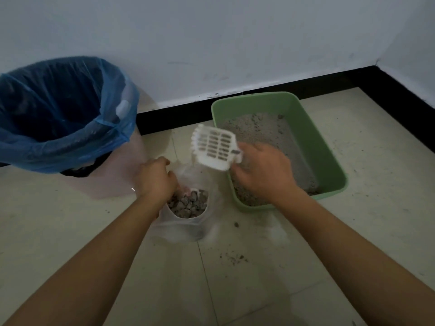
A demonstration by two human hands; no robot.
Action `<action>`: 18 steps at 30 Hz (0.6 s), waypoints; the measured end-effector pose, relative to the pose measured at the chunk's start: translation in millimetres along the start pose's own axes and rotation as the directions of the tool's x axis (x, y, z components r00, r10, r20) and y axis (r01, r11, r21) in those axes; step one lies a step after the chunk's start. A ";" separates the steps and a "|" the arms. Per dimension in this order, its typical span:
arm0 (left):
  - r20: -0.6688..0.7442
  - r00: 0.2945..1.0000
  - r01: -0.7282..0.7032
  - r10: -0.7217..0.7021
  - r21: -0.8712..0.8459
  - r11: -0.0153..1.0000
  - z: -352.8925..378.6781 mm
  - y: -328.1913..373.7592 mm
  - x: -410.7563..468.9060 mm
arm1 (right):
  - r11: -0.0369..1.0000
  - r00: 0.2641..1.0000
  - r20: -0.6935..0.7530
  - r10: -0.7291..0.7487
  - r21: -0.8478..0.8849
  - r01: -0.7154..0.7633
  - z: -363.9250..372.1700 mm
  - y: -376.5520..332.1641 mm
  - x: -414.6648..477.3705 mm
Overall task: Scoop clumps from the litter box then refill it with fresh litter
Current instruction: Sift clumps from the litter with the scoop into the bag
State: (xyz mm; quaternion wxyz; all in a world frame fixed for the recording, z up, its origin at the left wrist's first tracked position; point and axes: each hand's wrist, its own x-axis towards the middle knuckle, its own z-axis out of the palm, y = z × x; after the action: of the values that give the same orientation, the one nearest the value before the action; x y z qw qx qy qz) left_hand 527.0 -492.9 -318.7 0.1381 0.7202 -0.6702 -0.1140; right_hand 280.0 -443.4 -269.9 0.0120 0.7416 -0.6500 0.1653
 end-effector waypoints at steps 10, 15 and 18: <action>0.200 0.980 0.067 0.009 -0.370 0.927 62.0 135.8 -27.1 | 0.719 0.965 0.179 0.190 -0.695 -0.013 -56.7 115.6 16.9; 0.128 0.991 0.066 -0.025 -0.328 0.943 83.9 159.9 -47.5 | 0.445 0.875 0.464 0.138 -0.818 0.364 -67.4 132.3 23.3; 0.121 0.992 0.079 -0.042 -0.324 0.943 85.5 159.8 -47.2 | 0.289 0.797 0.602 0.047 -0.772 0.566 -61.1 135.5 21.6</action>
State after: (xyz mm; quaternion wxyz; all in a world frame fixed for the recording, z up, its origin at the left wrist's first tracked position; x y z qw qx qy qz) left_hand 344.4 -459.9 -343.6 0.2144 0.6998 -0.6262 -0.2687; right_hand 137.0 -470.9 -233.2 0.2865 0.7102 -0.4624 -0.4469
